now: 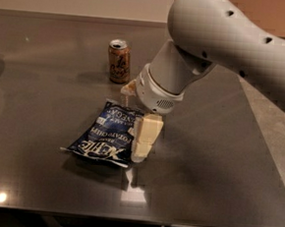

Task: Move blue chip bag near water bottle

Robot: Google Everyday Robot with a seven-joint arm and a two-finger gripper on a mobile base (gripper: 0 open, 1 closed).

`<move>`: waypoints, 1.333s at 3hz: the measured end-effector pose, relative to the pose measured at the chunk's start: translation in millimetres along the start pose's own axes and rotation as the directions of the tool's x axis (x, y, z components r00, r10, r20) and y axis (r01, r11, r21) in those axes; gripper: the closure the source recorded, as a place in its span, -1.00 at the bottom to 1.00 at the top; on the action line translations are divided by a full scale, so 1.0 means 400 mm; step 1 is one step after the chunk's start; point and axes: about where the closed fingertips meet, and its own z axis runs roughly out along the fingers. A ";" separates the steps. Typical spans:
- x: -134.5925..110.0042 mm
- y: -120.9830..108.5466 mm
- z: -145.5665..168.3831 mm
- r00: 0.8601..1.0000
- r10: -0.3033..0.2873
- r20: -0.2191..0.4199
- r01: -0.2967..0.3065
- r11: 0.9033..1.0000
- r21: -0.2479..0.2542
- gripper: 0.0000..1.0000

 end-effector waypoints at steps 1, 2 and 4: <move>-0.002 -0.009 0.037 1.000 -0.020 -0.005 0.020 1.000 -0.020 -1.00; 0.005 -0.011 0.028 1.000 -0.018 -0.003 0.017 0.999 -0.027 -0.66; 0.019 -0.014 -0.020 1.000 0.015 0.022 -0.014 0.999 -0.029 0.26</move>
Offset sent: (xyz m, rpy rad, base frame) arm 0.0092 -0.0029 -0.0083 -0.0059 0.0289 0.0225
